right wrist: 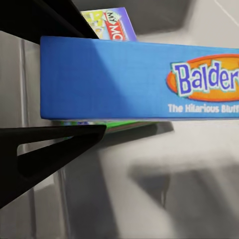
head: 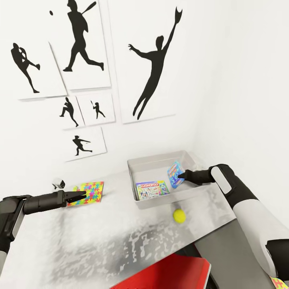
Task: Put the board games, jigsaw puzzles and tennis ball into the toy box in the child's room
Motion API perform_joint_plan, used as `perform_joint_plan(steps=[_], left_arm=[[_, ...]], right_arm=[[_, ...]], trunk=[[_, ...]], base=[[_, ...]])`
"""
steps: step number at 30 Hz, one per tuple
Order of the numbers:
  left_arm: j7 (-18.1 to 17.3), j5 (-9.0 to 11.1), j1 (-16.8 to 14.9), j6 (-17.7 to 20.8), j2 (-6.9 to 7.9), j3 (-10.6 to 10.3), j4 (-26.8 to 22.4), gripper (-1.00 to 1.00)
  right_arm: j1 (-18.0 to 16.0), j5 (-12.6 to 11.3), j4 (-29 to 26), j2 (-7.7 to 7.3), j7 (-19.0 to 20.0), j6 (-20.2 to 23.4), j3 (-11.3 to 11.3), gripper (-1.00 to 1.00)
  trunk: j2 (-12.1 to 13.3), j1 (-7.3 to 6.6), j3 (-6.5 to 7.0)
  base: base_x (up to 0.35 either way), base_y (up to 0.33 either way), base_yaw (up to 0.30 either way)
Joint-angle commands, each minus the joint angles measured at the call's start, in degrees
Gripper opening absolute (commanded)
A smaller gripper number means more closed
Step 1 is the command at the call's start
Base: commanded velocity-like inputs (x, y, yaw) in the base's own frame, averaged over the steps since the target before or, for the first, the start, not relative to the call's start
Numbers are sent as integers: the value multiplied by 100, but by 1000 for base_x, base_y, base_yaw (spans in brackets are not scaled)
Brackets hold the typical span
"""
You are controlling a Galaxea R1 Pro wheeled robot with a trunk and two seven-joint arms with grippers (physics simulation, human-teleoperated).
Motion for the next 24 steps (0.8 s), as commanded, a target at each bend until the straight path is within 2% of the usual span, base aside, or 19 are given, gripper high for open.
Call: perform_joint_plan(steps=[1,9,24], left_arm=[[-21,-2,-4,63,1,-1,-1,100],[-21,-2,-4,65,-2,-1,-1,100],[-21,-2,-4,61,-2,-6,-1,100]], right_arm=[[-5,56,-2,-5,58,9,15,-100],[-12,88,-2,-23,65,-27,13,-100],[-126,87,-2,-67,89,-55,7,-100]], trunk=[[-9,2,-19],[-9,2,-80],[-9,2,-87]], base=[[0,0,0],[0,0,0],[0,0,0]])
